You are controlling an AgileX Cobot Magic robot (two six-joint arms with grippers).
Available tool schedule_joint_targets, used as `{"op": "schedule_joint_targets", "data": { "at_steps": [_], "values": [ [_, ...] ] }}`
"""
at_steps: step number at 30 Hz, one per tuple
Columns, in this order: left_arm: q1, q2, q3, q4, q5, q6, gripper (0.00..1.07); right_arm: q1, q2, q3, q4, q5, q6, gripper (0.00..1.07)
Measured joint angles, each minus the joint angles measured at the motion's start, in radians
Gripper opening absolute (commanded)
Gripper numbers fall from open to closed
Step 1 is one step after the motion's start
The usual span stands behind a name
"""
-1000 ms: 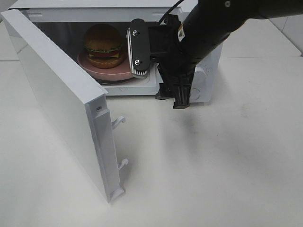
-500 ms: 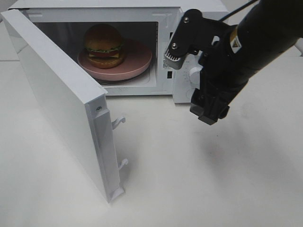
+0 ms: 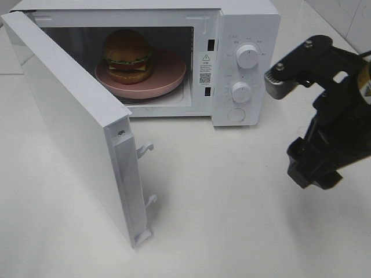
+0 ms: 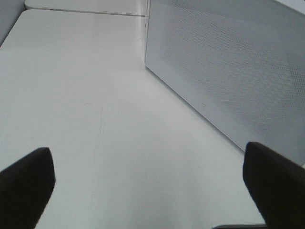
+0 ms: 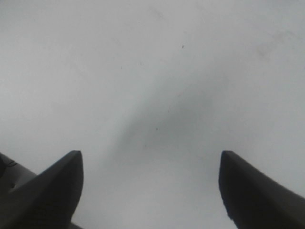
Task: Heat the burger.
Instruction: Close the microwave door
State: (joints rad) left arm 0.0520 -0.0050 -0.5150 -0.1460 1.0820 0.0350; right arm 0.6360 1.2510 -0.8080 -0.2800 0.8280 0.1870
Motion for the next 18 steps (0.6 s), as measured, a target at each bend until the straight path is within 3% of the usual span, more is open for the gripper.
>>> {"op": "schedule_joint_targets", "data": {
  "at_steps": [18],
  "values": [
    [0.0,0.0,0.0,0.0,0.0,0.0,1.0,0.0,-0.39,0.178,0.089,0.187,0.013,0.76]
  ]
}}
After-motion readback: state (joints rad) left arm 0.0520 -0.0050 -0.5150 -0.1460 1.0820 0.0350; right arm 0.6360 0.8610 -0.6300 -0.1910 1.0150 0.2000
